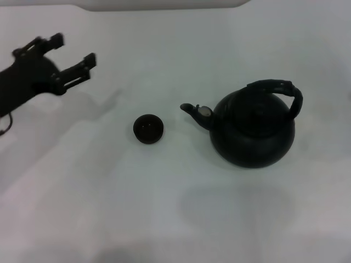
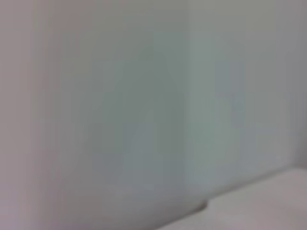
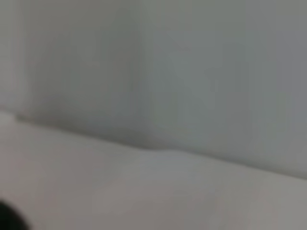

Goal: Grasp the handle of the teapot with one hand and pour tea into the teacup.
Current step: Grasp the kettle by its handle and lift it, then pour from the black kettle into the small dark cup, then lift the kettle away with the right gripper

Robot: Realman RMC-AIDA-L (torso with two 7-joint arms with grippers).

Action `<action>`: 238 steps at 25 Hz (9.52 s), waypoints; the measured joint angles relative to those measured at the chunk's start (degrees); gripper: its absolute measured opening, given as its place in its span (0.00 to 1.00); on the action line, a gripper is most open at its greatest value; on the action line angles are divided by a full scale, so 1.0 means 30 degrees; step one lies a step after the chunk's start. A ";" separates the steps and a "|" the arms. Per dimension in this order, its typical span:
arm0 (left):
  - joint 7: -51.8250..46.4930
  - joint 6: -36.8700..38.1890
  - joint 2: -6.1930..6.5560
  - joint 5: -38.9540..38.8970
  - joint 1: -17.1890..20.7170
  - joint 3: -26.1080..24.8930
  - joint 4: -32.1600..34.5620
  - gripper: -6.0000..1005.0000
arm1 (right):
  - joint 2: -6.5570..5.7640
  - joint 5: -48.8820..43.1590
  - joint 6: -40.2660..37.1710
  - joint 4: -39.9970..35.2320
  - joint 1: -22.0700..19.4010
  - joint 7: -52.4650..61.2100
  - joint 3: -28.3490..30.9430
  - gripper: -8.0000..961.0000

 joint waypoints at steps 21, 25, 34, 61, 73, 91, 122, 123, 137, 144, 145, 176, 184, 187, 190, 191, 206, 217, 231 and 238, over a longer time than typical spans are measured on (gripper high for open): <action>0.9710 -0.2097 -0.0007 -0.8763 -0.2504 -0.0167 -1.1642 0.84 | 0.0342 -0.1739 -0.8356 -0.6332 -0.1665 0.9047 -0.1983 0.91; 0.9735 -0.2231 -0.0006 -0.8795 -0.2509 -0.0360 -1.1638 0.84 | 0.0350 -0.1193 -0.7322 -0.6018 -0.1627 0.8613 -0.3715 0.91; 0.9788 -0.3375 0.0021 -0.8803 -0.2284 -0.0859 -1.1589 0.83 | 0.0306 -0.0873 -0.2647 -0.5755 -0.1665 0.7056 -0.8256 0.91; 0.9781 -0.3790 0.0111 -0.8649 -0.2220 -0.1092 -1.1729 0.83 | 0.0246 0.1317 0.1967 -0.4871 -0.1249 0.5406 -1.0300 0.90; 0.9761 -0.3727 0.0111 -0.8660 -0.2074 -0.1117 -1.1701 0.83 | 0.0171 0.1328 0.1970 -0.4875 -0.1297 0.5417 -1.0352 0.61; 0.9830 -0.3702 0.0110 -0.8660 -0.2069 -0.1120 -1.1745 0.83 | 0.0207 0.1950 0.2140 -0.4885 -0.1012 0.4725 -1.0661 0.24; 1.1356 -0.3817 0.0052 -0.8806 -0.0994 -0.3320 -1.4715 0.83 | 0.0227 0.7331 1.2696 -0.6805 0.0703 -0.3425 -1.7861 0.15; 1.1356 -0.3802 0.0048 -0.8806 -0.0992 -0.3324 -1.4715 0.83 | 0.0228 0.7313 1.3098 -0.6968 0.0731 -0.3630 -1.8159 0.15; 1.1356 -0.3607 0.0071 -0.8806 -0.1238 -0.3348 -1.4717 0.83 | 0.0219 0.6915 1.8002 -0.8864 0.0791 -0.4200 -2.1551 0.14; 1.1365 -0.3557 0.0081 -0.8803 -0.1280 -0.3582 -1.4717 0.83 | 0.0237 0.5466 2.0086 -0.9221 0.0830 -0.4218 -2.2995 0.14; 1.1392 -0.3557 0.0079 -0.8803 -0.1282 -0.3580 -1.4718 0.83 | 0.0236 0.5358 2.0225 -0.9253 0.0830 -0.4219 -2.3102 0.14; 1.1588 -0.3346 0.0021 -0.8784 -0.1400 -0.3581 -1.4774 0.83 | 0.0146 0.2151 2.4659 -1.0016 0.0656 -0.4767 -2.6223 0.12; 1.1589 -0.3346 0.0022 -0.8752 -0.1420 -0.3582 -1.4776 0.83 | 0.0141 0.2151 2.4680 -1.0183 0.0597 -0.5000 -2.6271 0.12; 1.1588 -0.3345 0.0022 -0.8752 -0.1425 -0.3581 -1.4776 0.83 | 0.0142 0.2150 2.4732 -1.0205 0.0594 -0.5149 -2.6395 0.12; 1.1588 -0.3340 0.0022 -0.8757 -0.1444 -0.3581 -1.4776 0.83 | 0.0142 0.2134 2.4834 -1.0208 0.0601 -0.5211 -2.6467 0.12; 1.1588 -0.3338 0.0021 -0.8763 -0.1450 -0.3582 -1.4776 0.83 | 0.0142 0.2132 2.4852 -1.0210 0.0606 -0.5212 -2.6469 0.12; 1.1850 -0.3287 0.0042 -0.8805 -0.1757 -0.3582 -1.5097 0.83 | 0.0142 0.2122 2.4891 -1.0329 0.0624 -0.5206 -2.6448 0.12; 1.1997 -0.3288 0.0022 -0.8806 -0.1898 -0.3582 -1.5296 0.83 | 0.0143 0.2123 2.4890 -1.0377 0.0594 -0.5165 -2.6435 0.12; 1.1998 -0.3293 0.0045 -0.8806 -0.1986 -0.3581 -1.5432 0.83 | 0.0012 0.4759 2.1422 -1.0506 0.0037 -0.4496 -2.4514 0.13; 1.2016 -0.3292 0.0052 -0.8806 -0.2041 -0.3581 -1.5424 0.83 | 0.0040 0.7647 1.7338 -1.0071 -0.0734 -0.4493 -2.1678 0.13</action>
